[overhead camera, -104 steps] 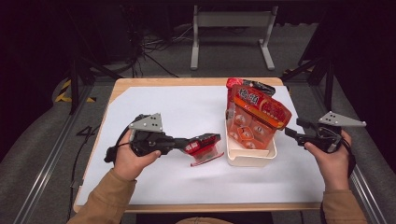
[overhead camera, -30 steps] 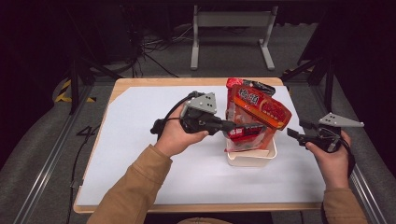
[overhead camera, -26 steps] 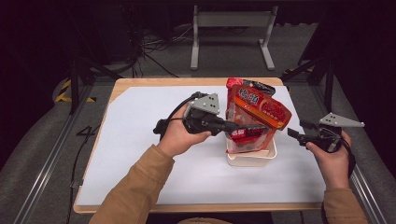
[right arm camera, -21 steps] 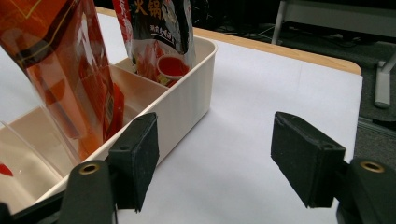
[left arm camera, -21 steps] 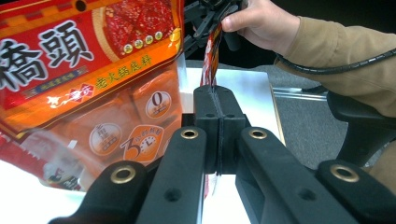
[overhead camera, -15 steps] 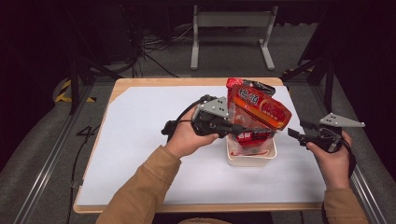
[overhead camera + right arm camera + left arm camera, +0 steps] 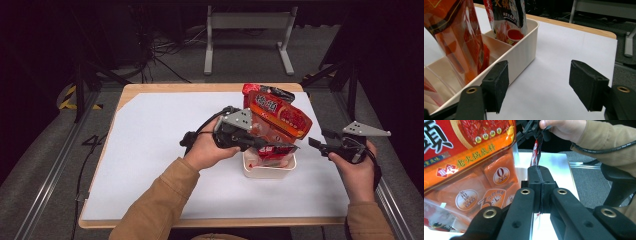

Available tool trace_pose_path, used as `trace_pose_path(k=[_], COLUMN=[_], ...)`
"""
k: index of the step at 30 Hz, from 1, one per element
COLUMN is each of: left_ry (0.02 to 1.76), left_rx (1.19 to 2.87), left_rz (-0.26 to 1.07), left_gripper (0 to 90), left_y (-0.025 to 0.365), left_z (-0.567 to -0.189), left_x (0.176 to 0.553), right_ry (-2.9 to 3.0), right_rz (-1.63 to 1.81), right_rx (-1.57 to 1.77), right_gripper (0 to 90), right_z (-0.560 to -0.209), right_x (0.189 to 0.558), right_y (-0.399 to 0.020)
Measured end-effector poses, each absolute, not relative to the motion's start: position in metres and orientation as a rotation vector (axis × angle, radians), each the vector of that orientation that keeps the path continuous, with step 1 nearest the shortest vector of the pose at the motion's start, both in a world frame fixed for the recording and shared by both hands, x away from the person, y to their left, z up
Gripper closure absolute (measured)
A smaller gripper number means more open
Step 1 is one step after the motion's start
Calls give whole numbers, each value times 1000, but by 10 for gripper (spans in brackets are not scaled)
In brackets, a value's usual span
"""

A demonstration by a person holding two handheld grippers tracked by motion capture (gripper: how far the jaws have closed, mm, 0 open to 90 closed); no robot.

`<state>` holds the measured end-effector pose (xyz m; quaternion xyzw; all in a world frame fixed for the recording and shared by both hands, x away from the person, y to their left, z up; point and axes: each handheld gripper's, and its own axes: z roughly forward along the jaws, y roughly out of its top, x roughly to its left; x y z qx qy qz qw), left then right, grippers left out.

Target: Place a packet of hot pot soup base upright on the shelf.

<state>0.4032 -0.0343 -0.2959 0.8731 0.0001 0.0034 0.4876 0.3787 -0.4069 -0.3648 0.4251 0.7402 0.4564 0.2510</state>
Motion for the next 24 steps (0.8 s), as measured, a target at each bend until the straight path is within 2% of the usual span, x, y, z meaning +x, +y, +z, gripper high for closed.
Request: trace_pose_path(k=[24], left_ry=[36], left_rx=[2145], left_rz=[-29], left_gripper=[898], left_y=[-39], left_z=[-324], left_x=[413], right_ry=[2027], right_rz=[1243], right_rx=[1158], right_gripper=[319], right_z=[-367], right_x=[380], right_y=[-406])
